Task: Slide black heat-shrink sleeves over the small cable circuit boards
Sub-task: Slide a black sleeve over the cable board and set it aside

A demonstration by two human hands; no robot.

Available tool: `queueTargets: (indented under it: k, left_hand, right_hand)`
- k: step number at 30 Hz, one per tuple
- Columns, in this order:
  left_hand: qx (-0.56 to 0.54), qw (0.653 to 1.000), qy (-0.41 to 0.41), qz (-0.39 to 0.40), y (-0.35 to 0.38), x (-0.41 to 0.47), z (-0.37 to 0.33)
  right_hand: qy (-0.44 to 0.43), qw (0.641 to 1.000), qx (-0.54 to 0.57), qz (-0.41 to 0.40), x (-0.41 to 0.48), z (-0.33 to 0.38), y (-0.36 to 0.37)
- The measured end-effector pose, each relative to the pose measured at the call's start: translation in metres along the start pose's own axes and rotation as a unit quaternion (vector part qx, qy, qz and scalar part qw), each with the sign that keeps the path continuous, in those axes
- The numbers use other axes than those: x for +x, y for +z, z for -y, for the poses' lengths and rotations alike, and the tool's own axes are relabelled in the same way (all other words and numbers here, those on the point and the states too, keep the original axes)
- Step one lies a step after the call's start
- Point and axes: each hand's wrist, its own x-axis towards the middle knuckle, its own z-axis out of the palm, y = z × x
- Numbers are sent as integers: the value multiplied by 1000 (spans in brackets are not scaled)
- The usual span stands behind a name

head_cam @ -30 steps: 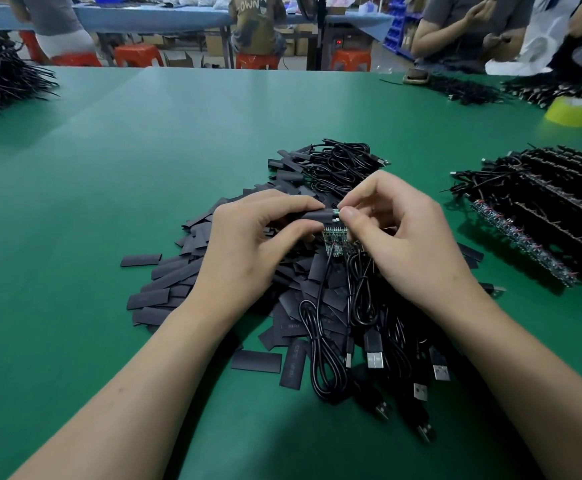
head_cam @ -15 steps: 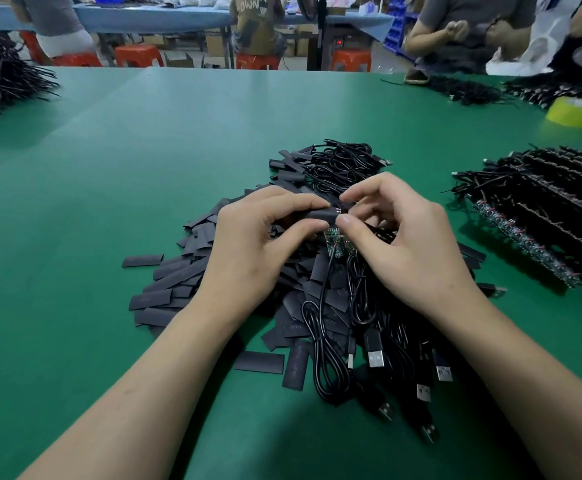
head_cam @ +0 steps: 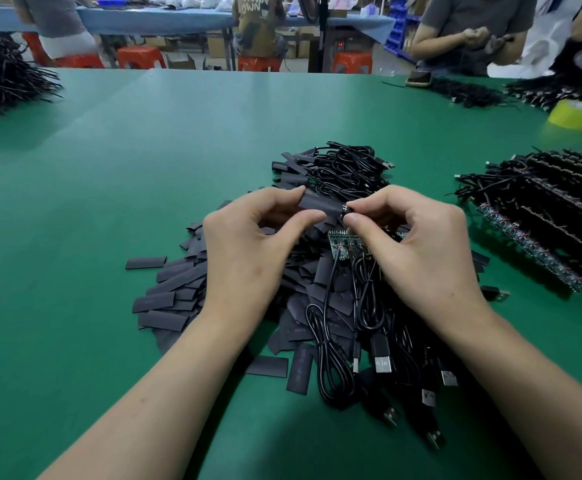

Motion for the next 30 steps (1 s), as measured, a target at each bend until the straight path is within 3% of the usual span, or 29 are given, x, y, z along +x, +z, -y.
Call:
queueTargets:
  k: [9, 17, 30]
  left_hand:
    - [-61, 998, -27, 9, 7, -4, 2]
    - [-200, 975, -95, 18, 9, -3, 0]
    - [-196, 976, -94, 19, 12, -8, 2]
  right_hand:
    - [40, 998, 49, -6, -1, -1, 2]
    - [102, 984, 147, -18, 2, -1, 0]
    - [101, 983, 146, -35, -1, -1, 2]
